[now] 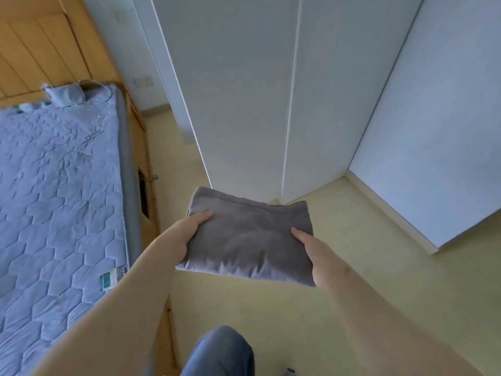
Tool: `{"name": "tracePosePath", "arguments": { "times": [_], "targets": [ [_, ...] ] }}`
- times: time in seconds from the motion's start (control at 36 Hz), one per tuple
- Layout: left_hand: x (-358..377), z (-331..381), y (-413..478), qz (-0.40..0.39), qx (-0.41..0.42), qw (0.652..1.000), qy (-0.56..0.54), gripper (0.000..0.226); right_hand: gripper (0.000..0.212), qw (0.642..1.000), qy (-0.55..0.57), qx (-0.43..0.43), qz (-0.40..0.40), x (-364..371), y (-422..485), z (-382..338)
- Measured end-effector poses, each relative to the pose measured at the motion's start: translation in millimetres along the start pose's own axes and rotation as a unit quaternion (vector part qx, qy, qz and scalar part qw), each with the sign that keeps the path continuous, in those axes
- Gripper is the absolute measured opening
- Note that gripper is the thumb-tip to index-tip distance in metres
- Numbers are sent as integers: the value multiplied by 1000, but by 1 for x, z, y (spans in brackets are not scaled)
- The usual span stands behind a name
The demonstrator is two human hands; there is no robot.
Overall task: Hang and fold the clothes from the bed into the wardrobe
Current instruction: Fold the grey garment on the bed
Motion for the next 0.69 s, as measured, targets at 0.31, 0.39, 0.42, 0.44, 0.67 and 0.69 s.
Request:
{"name": "tracePosePath", "arguments": {
  "times": [0.31,0.39,0.42,0.44,0.67,0.69],
  "targets": [
    [-113,46,85,45,-26,994,-97,45,31,992,-110,1,-64,155,62,-73],
    [-141,61,103,48,-22,992,-114,42,27,991,-122,4,-54,192,73,-88],
    [-158,69,112,52,-22,991,-121,41,26,990,-131,0,-54,215,78,-95],
    [-176,77,120,56,-21,990,-128,39,26,989,-138,-1,-51,237,84,-102],
    [-293,146,181,115,-2,979,-171,31,41,979,-174,16,-104,393,121,-154],
    [-303,154,188,118,-3,978,-173,31,42,978,-177,24,-108,405,125,-160]
  ]
}}
Point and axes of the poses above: each hand's wrist, its own y-axis towards the middle knuckle, its own x-axis out of the palm, z = x × y, the point moved 2 cm from there along y, towards the middle knuckle, and after that the axes turned 1 degree about y, right-handed, at the moved point
